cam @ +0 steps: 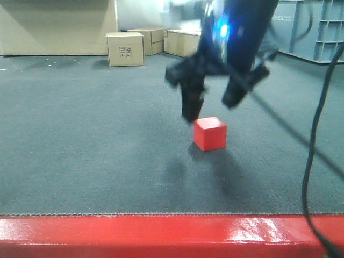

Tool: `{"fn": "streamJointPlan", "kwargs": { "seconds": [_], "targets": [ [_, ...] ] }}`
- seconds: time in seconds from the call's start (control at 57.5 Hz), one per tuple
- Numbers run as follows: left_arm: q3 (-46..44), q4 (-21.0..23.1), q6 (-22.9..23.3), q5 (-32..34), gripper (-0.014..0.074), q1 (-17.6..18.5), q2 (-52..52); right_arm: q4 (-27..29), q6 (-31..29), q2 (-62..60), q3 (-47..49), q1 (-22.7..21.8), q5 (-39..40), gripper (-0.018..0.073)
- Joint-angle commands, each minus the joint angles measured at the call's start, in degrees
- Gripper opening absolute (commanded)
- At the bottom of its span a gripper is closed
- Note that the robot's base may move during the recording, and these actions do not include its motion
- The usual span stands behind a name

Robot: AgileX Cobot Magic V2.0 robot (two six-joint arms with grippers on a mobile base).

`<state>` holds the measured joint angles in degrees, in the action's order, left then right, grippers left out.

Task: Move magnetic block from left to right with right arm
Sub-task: 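Open the right gripper and lift it away from the cube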

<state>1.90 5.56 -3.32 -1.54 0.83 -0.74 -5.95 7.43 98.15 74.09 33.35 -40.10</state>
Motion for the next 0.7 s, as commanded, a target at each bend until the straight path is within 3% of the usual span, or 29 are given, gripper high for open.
{"fn": "streamJointPlan", "kwargs": {
  "seconds": [0.0,0.226,0.678],
  "targets": [
    [0.5,0.3,0.3,4.8,-0.0126,-0.1,-0.6,0.3,-0.1,-7.4,1.2,-0.1,1.9,0.0422],
    [0.5,0.3,0.3,4.8,-0.0126,-0.1,-0.6,1.5,-0.1,-22.5,-7.5,-0.1,8.6,0.0053],
    [0.5,0.3,0.3,4.8,-0.0126,-0.1,-0.6,1.5,-0.1,-53.4,-35.3,-0.1,26.9,0.0058]
  ]
}}
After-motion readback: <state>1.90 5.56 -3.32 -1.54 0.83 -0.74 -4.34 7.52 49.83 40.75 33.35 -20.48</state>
